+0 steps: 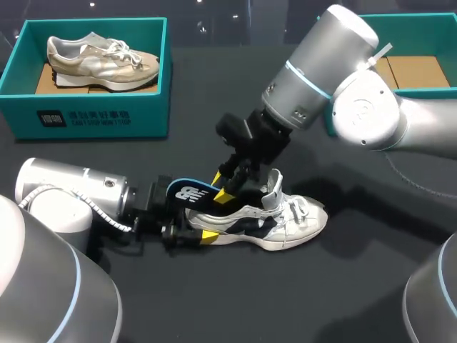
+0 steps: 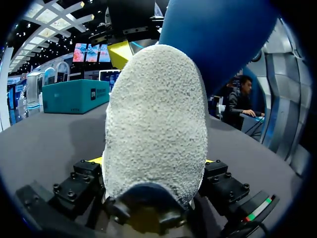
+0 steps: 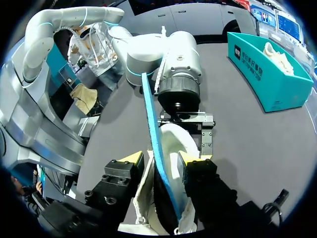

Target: Take the shoe out of the shoebox, open the shoe tongue, remove and reinsert the insole, then place the shoe into the shoebox

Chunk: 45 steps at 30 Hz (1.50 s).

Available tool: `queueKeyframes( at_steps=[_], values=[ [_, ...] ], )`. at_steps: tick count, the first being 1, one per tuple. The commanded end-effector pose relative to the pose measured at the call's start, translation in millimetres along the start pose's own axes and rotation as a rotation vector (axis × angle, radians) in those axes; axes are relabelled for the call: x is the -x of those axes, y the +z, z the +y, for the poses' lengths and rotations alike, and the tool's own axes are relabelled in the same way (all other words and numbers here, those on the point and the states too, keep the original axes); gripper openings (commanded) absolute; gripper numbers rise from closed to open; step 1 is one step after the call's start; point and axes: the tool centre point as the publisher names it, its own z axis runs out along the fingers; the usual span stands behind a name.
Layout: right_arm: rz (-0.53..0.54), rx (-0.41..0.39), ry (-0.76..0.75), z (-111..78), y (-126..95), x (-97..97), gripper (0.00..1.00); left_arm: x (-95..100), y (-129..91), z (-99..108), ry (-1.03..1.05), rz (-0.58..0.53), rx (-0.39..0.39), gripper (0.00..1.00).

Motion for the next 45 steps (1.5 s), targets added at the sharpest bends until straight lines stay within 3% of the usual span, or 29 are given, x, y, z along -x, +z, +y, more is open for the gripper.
queueKeyframes(
  at_steps=[1,8,9,11,22,26,40,43,45],
  values=[
    [0.016,0.011,0.002,2.7,10,5.3,0.42,-0.7,1,3,-0.001,0.0,0.0,0.0],
    [0.037,0.032,0.009,2.7,16,6.3,0.32,-0.7,1,3,-0.001,0.0,0.0,0.0],
    [0.037,0.033,0.01,3.3,17,5.9,0.25,-0.7,1,3,-0.001,0.0,0.0,0.0],
    [0.034,0.028,0.015,4.3,18,4.2,0.0,-0.7,1,3,-0.001,0.0,0.0,0.0],
    [-0.045,0.005,-0.027,29.1,6,-15.8,0.0,-0.7,1,3,-0.001,0.0,0.0,0.0],
    [-0.088,-0.007,-0.096,51.6,-5,-30.7,0.0,-0.7,1,3,-0.001,0.0,0.0,0.0],
    [-0.088,-0.007,-0.096,51.6,-5,-30.7,0.0,-0.7,1,3,-0.001,0.0,0.0,0.0],
    [-0.114,0.12,-0.193,82.3,-5,-33.5,0.0,-0.7,1,3,-0.001,0.0,0.0,0.0],
    [-0.133,0.13,-0.224,97.1,-22,-36.3,0.0,-0.7,1,3,-0.001,0.0,0.0,0.0]
  ],
)
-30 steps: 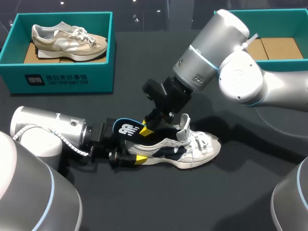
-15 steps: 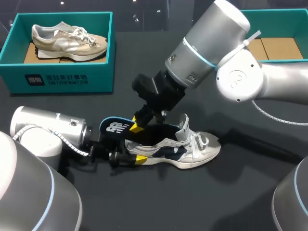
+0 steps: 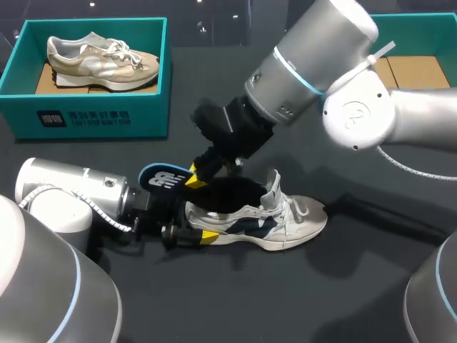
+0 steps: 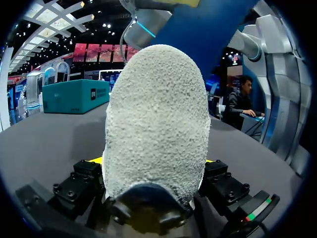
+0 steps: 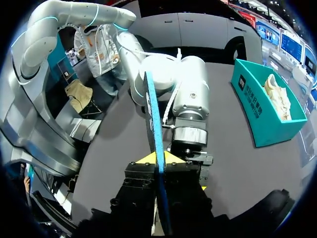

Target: Take the shoe out of the shoebox, open the shoe tongue, remove and reinsert the insole, then place the shoe into the shoebox

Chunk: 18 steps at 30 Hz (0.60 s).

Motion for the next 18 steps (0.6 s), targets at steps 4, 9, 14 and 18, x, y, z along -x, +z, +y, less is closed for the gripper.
queueKeyframes(
  at_steps=[4,9,14,18],
  values=[
    [0.005,0.189,-0.122,37.5,-58,-3.9,0.0,-0.7,1,3,-0.001,0.0,0.0,0.0],
    [0.088,0.266,-0.108,47.0,-84,-6.8,0.0,-0.7,1,3,-0.001,0.0,0.0,0.0],
    [0.088,0.266,-0.108,47.0,-84,-6.8,0.0,-0.7,1,3,-0.001,0.0,0.0,0.0],
    [0.088,0.266,-0.108,47.0,-84,-6.8,0.0,-0.7,1,3,-0.001,0.0,0.0,0.0]
  ],
)
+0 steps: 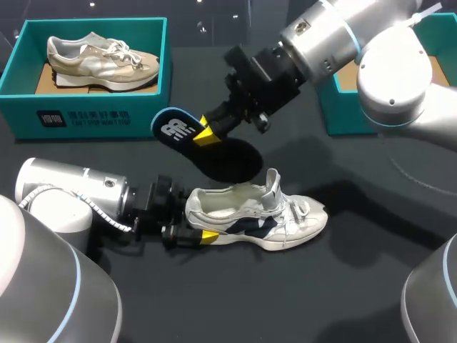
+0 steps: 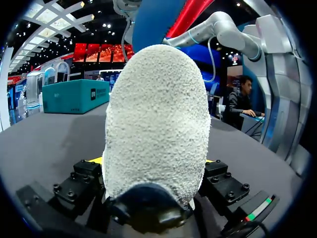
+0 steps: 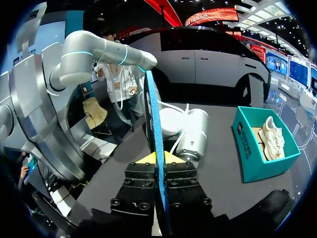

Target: Take the shoe out of the shoebox, open the shoe tongue, remove and reinsert the insole, then place the shoe into the shoebox

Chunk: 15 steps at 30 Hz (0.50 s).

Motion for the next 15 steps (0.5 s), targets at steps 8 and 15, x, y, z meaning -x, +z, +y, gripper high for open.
queueKeyframes(
  at_steps=[8,15],
  values=[
    [-0.07,0.06,0.141,19.7,-39,-35.5,0.0,-0.7,1,3,-0.001,0.0,0.0,0.0],
    [-0.052,0.235,0.081,34.6,-68,-58.5,0.0,-0.7,1,3,-0.001,0.0,0.0,0.0]
  ],
)
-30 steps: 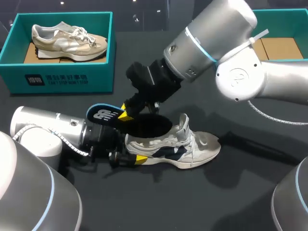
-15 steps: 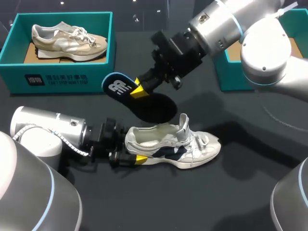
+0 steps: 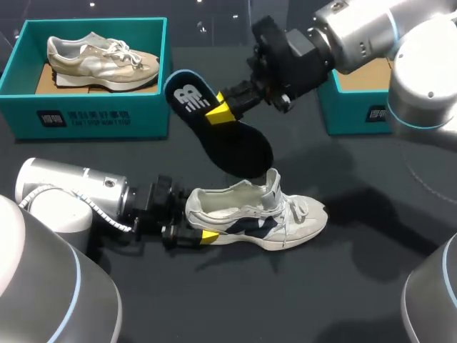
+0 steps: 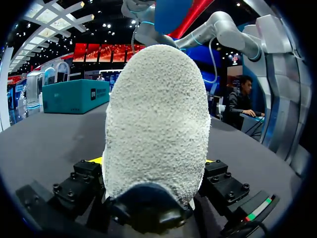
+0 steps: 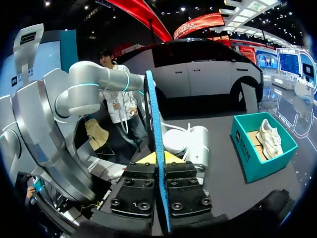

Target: Take the shoe out of the shoebox, open the shoe tongue, remove and reinsert the insole, then place the shoe into the shoebox

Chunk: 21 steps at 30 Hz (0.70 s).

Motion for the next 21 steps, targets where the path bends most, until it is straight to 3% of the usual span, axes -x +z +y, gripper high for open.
queueKeyframes(
  at_steps=[1,10,11,18,21],
  values=[
    [-0.028,0.072,-0.012,-15.1,-22,-24.5,0.0,-0.8,1,3,-0.001,0.0,0.0,0.0],
    [-0.028,0.072,-0.012,-15.1,-22,-24.5,0.0,-0.8,1,3,-0.001,0.0,0.0,0.0],
    [-0.04,0.098,0.017,-16.3,-25,-26.4,0.0,-0.8,1,3,-0.001,0.0,0.0,0.0],
    [-0.204,0.259,0.247,-27.1,-57,-69.3,0.0,-0.8,1,3,-0.001,0.0,0.0,0.0],
    [-0.267,0.278,0.294,-26.6,-64,-85.2,0.0,-0.8,1,3,-0.001,0.0,0.0,0.0]
  ],
)
